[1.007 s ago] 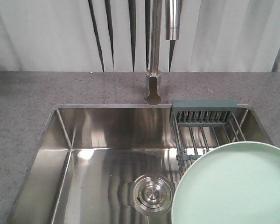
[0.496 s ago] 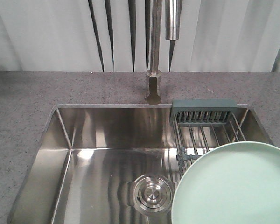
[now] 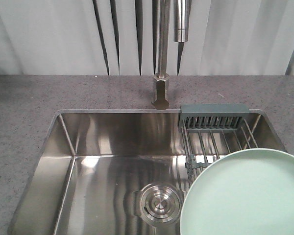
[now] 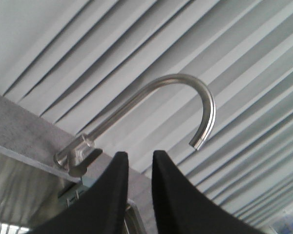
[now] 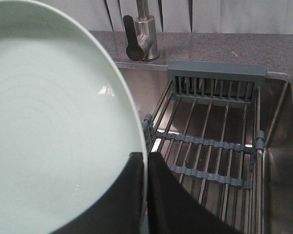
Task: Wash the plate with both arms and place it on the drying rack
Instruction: 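Reach the left gripper toward the faucet handle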
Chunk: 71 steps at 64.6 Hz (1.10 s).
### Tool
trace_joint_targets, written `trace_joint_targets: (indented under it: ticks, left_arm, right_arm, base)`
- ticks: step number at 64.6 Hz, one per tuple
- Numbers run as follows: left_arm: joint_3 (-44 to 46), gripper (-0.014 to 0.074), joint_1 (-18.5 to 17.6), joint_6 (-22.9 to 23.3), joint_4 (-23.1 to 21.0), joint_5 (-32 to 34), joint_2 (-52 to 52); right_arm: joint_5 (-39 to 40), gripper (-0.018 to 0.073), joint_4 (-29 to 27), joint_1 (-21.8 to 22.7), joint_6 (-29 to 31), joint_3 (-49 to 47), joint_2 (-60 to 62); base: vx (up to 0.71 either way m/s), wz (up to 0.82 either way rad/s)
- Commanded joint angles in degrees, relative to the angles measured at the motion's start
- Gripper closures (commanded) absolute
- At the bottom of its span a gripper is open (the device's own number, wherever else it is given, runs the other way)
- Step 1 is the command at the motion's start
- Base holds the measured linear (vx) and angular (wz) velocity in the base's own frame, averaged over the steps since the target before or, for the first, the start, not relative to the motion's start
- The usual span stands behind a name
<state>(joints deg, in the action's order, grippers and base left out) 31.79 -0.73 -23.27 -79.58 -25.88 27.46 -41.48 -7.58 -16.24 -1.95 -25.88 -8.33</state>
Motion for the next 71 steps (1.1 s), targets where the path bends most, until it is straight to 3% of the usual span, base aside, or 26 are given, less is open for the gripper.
trace_joint_targets:
  ticks: [1,6,11,23,41,50,71]
  left_arm:
    - [2.03,0.0323,0.08,-13.50,-14.85,-4.65,7.00]
    - [2.03,0.0253,0.08,-23.33,-22.99,-8.94,12.28]
    - [3.79,0.0197,0.08,-25.99,-22.90,-12.18,17.73]
    - [11.16,0.0162,0.08,-28.58,-22.91,-20.49,31.61]
    - [28.37,0.0162,-0.03,-30.75,-22.91,-27.87,52.62]
    - [36.46,0.0162,-3.00,-30.75,-22.91,-29.12,62.28]
    - [54.84,0.0162,-10.97,-30.93,-22.91,-25.33,80.04]
  right_arm:
    - [4.47,0.0561,-0.20,0.12,-0.02,-1.32,-0.69]
    - [4.47,0.0561,-0.20,0.12,-0.02,-1.32,-0.69]
    - [4.41,0.0561,-0.20,0.12,-0.02,-1.32,-0.69]
    - [4.41,0.0561,-0.20,0.12,-0.02,-1.32,-0.69]
    - [4.41,0.0561,-0.20,0.12,-0.02,-1.32,-0.69]
    - [4.53,0.0561,-0.09,0.12,-0.02,-1.32,-0.69]
    - [4.60,0.0561,-0.20,0.12,-0.02,-1.32,-0.69]
  base:
    - [0.00,0.00]
    - [0.00,0.00]
    - [0.00,0.00]
    - [0.00,0.00]
    - [0.00,0.00]
    - [0.00,0.00]
    - [0.00,0.00]
